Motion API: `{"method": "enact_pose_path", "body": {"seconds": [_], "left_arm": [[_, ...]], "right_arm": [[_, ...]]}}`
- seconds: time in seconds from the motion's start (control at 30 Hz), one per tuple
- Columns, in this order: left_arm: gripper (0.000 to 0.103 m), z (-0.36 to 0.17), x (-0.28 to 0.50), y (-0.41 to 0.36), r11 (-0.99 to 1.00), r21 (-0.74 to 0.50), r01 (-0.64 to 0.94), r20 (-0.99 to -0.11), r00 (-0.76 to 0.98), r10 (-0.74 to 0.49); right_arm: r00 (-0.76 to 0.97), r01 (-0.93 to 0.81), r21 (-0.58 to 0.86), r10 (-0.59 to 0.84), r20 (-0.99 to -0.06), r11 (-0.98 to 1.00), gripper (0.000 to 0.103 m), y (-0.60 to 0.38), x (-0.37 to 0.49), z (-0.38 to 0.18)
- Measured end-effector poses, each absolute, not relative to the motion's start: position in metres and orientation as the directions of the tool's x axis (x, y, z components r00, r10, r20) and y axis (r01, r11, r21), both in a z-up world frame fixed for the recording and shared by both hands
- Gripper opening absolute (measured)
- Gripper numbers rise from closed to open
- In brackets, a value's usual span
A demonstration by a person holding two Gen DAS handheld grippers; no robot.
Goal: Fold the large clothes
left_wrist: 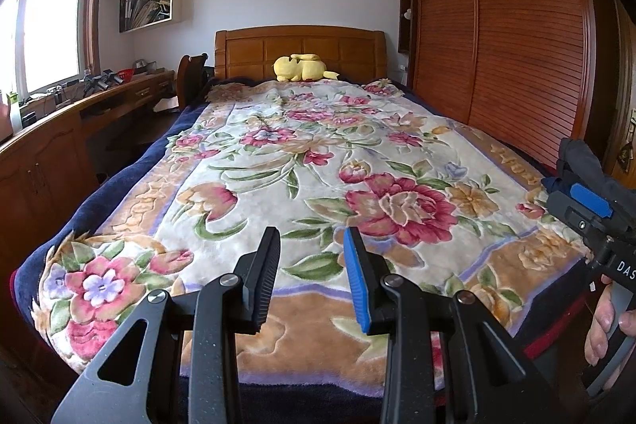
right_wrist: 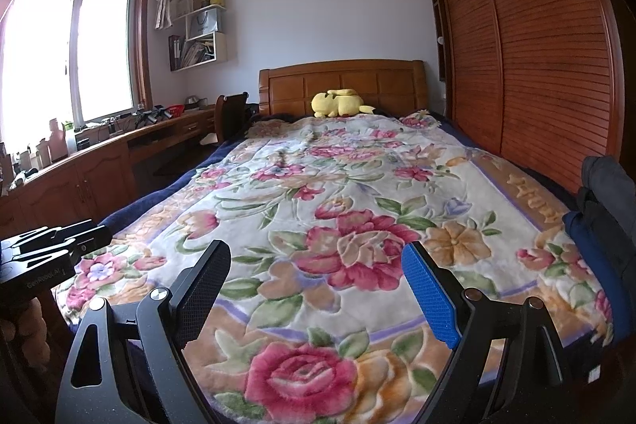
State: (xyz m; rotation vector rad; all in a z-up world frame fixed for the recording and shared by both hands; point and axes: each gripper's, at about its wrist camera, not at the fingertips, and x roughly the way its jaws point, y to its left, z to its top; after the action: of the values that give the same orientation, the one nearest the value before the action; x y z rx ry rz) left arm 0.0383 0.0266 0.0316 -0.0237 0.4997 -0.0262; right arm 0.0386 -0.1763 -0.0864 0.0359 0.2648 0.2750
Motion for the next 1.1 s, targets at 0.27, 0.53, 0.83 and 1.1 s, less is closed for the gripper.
{"method": "enact_pose_path", "body": {"seconds": [0.27, 0.53, 0.83, 1.1], "left_arm": [[0.034, 0.0321, 0.0384, 0.0261, 0.999, -0.028, 0.020, -0.475, 0.879, -0.031], [0.034, 0.0358, 0.0398, 0.0200, 0.999, -0.022, 0.025, -0.467, 0.883, -0.032], [0.034, 0.0369, 0.0390, 0.0181, 0.999, -0.024, 0.023, -0.468, 0.883, -0.032], [0.034, 0.0368, 0.0386, 0.0181, 0.999, -0.023, 0.023, -0.468, 0.883, -0.031]], "right_arm": [[0.927, -0.265, 0.076, 0.276, -0.253, 0.961, 0.089, -0.1763, 0.0373, -0.0844], [0.929, -0.263, 0.074, 0.274, -0.250, 0.962, 0.089, -0.1775, 0.0371, -0.0845], [0.928, -0.270, 0.077, 0.281, -0.246, 0.960, 0.089, -0.1825, 0.0370, -0.0856], [0.927, -0.274, 0.079, 0.286, -0.244, 0.958, 0.089, -0.1838, 0.0360, -0.0859]]}}
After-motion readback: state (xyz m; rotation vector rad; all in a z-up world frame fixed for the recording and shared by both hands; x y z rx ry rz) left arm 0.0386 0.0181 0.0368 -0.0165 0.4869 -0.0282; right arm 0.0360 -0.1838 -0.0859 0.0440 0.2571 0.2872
